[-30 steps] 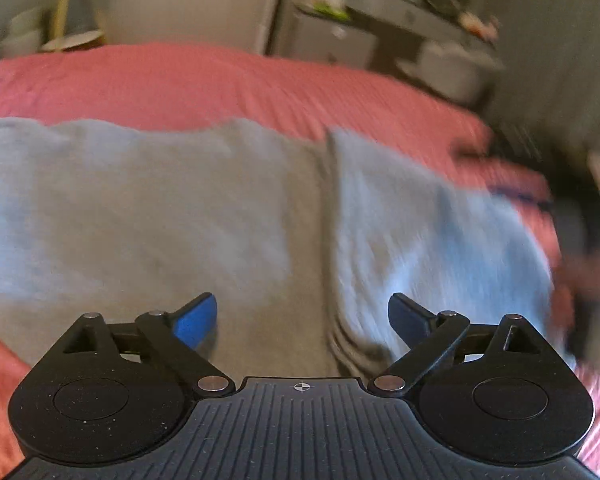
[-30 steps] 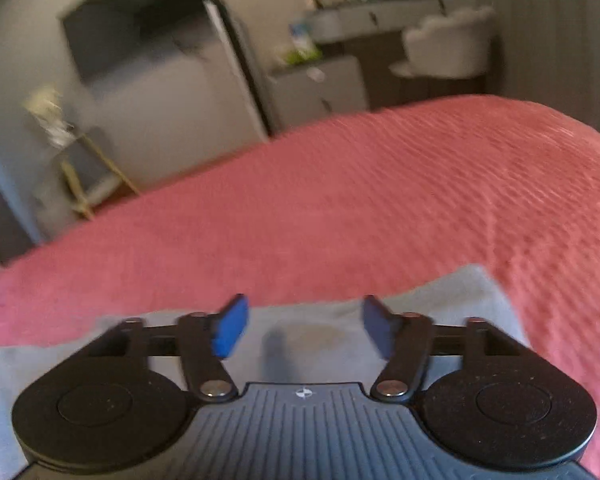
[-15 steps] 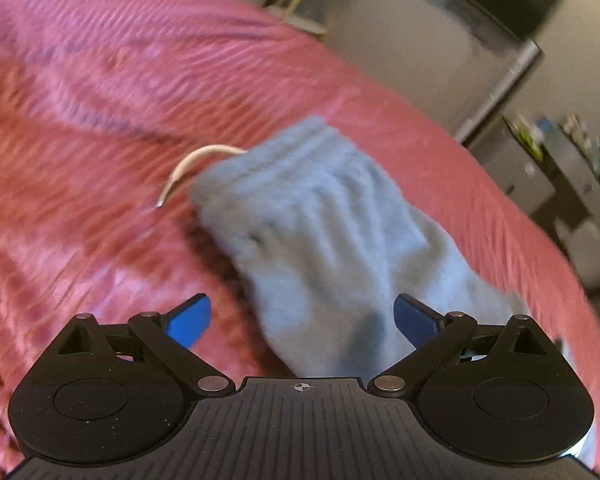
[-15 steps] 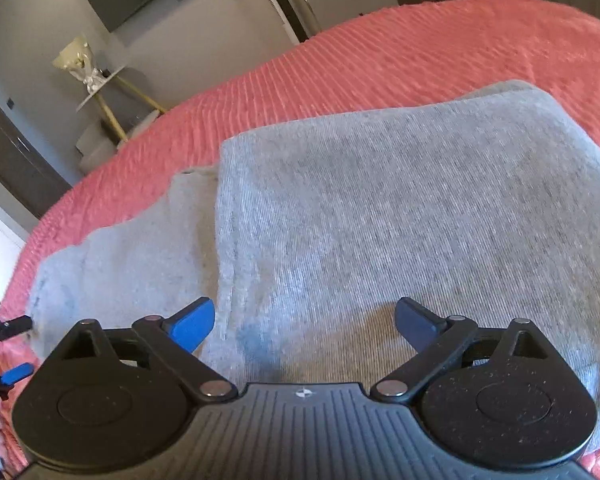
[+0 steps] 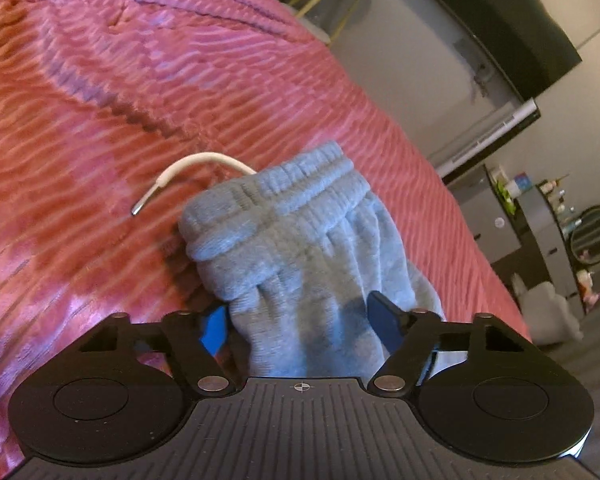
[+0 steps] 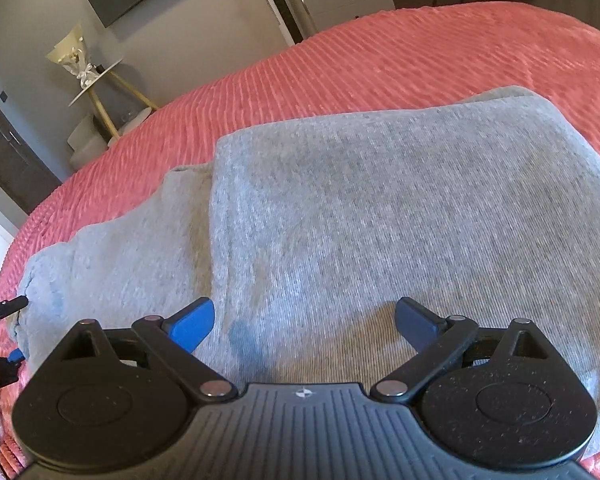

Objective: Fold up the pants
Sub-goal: 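Move the left tool to the grey waistband and close on it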

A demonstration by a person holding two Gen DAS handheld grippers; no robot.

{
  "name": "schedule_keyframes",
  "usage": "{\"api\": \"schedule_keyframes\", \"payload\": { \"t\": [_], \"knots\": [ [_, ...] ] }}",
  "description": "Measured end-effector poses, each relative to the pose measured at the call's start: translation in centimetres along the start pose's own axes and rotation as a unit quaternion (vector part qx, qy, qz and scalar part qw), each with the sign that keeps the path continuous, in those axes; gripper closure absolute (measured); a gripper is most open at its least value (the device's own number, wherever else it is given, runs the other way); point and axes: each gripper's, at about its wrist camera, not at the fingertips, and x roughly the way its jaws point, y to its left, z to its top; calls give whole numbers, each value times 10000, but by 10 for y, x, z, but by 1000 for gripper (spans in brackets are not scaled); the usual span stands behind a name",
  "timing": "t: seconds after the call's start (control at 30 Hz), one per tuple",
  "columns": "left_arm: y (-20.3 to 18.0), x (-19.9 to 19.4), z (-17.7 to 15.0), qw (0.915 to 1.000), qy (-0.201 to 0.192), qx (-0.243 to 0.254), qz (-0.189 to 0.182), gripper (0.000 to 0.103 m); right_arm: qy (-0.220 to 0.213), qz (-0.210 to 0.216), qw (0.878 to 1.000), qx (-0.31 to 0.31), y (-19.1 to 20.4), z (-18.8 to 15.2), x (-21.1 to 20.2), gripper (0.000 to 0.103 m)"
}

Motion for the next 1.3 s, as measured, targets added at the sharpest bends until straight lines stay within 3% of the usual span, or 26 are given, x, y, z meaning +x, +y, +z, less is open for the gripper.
{"api": "schedule_keyframes", "payload": {
  "t": [0.1, 0.2, 0.3, 0.4, 0.47, 0.57, 0.7, 0.77, 0.83, 0.9, 0.97, 1.3],
  "knots": [
    [1, -1, 2, 9999, 27, 6, 163, 58, -39, 13, 10000, 32, -1, 0, 1, 6],
    [-3, -6, 5, 9999, -105, 45, 122, 67, -77, 85, 9998, 130, -4, 0, 0, 6],
    [-17, -17, 3, 9986, -335, 396, 94, 77, -118, 147, 9995, 234, -6, 0, -1, 6],
    [-32, -27, 1, 9935, -720, 831, -303, 79, -126, 141, 9996, 232, -5, 0, -1, 6],
    [-43, -31, -1, 9883, -876, 1148, -485, 79, -120, 131, 9996, 214, -4, 0, 0, 6],
    [-41, -21, -2, 9894, -756, 1200, -325, 77, -123, 129, 9996, 215, -4, 1, 0, 6],
    [-12, 4, 2, 9975, -221, 605, 297, 72, -126, 136, 9996, 224, -4, 1, 0, 6],
    [4, 11, 4, 9998, 37, 51, 186, 71, -129, 147, 9995, 239, -5, 1, 0, 6],
    [7, 11, 5, 9996, 143, -213, 75, 61, -134, 162, 9994, 262, -6, 1, 1, 6],
    [3, 9, 5, 9997, 204, -153, 37, 46, -137, 175, 9994, 278, -6, 1, 1, 6],
    [-2, 9, 4, 9998, 220, 17, 8, 38, -143, 189, 9993, 301, -7, 1, 1, 6],
    [-4, 10, 0, 9997, 98, 184, 104, 52, -177, 239, 9988, 387, -8, 1, 2, 6]
  ]
}}
